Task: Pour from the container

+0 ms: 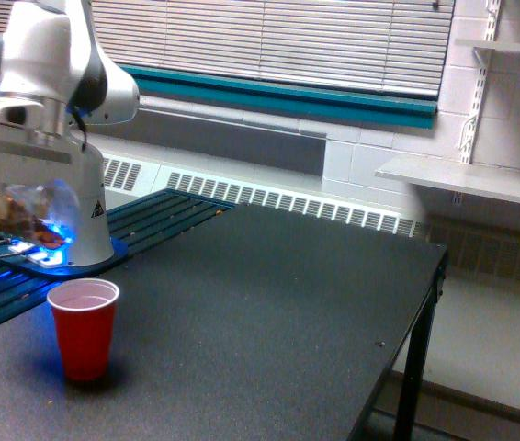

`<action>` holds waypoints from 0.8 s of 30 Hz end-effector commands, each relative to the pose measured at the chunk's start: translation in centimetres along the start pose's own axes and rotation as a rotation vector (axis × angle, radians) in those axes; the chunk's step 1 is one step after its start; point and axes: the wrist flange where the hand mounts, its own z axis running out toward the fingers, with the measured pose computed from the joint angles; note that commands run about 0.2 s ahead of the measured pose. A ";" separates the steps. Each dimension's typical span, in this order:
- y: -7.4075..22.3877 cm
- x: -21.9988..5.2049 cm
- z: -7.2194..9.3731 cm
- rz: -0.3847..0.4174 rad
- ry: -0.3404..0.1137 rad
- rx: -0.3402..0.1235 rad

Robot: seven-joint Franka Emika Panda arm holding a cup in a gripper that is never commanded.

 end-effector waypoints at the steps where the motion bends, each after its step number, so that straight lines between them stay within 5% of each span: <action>1: -4.4 0.1 1.7 0.006 -0.023 0.009; 24: -5.5 2.4 2.5 0.022 0.003 0.000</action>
